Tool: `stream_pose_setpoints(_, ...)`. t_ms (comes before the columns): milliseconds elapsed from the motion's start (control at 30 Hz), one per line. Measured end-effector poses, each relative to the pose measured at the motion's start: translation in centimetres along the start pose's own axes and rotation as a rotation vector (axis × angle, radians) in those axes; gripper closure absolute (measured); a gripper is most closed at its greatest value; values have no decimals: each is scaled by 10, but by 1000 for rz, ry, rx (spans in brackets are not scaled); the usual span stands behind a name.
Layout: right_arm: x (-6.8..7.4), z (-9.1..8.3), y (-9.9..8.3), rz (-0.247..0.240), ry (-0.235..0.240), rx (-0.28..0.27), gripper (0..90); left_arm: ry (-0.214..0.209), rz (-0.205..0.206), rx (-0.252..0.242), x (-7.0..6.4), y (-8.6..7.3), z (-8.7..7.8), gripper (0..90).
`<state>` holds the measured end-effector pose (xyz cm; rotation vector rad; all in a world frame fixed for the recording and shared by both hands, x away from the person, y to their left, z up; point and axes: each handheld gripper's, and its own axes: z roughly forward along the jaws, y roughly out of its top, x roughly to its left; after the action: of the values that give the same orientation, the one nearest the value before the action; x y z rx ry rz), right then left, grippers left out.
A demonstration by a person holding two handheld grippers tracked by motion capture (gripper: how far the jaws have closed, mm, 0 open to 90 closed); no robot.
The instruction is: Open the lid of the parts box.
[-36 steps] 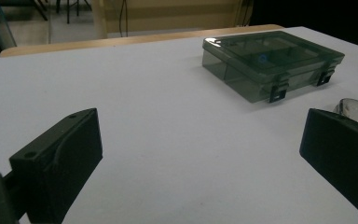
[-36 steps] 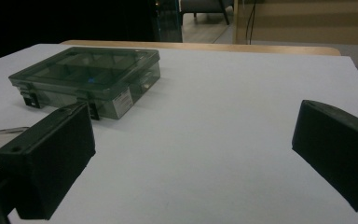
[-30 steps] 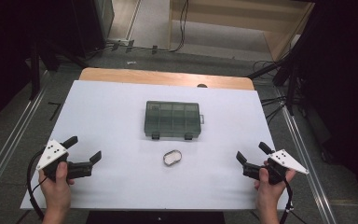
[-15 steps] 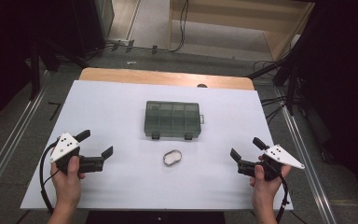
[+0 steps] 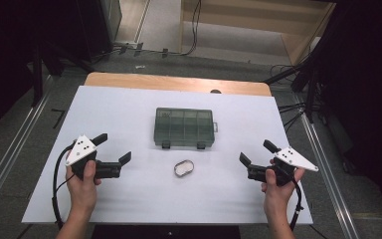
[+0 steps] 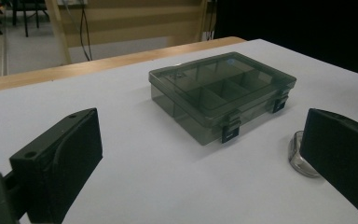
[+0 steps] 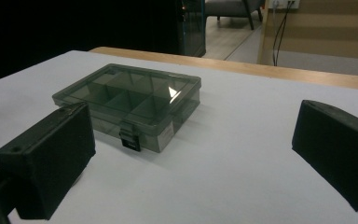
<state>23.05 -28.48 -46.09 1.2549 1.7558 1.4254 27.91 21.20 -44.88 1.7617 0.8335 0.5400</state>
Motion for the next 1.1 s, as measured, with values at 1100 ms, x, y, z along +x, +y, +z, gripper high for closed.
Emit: stream_pose_setpoints(1100,25,53,25,-67,99,46,0,-68,-40,12,-14,14,47,0)
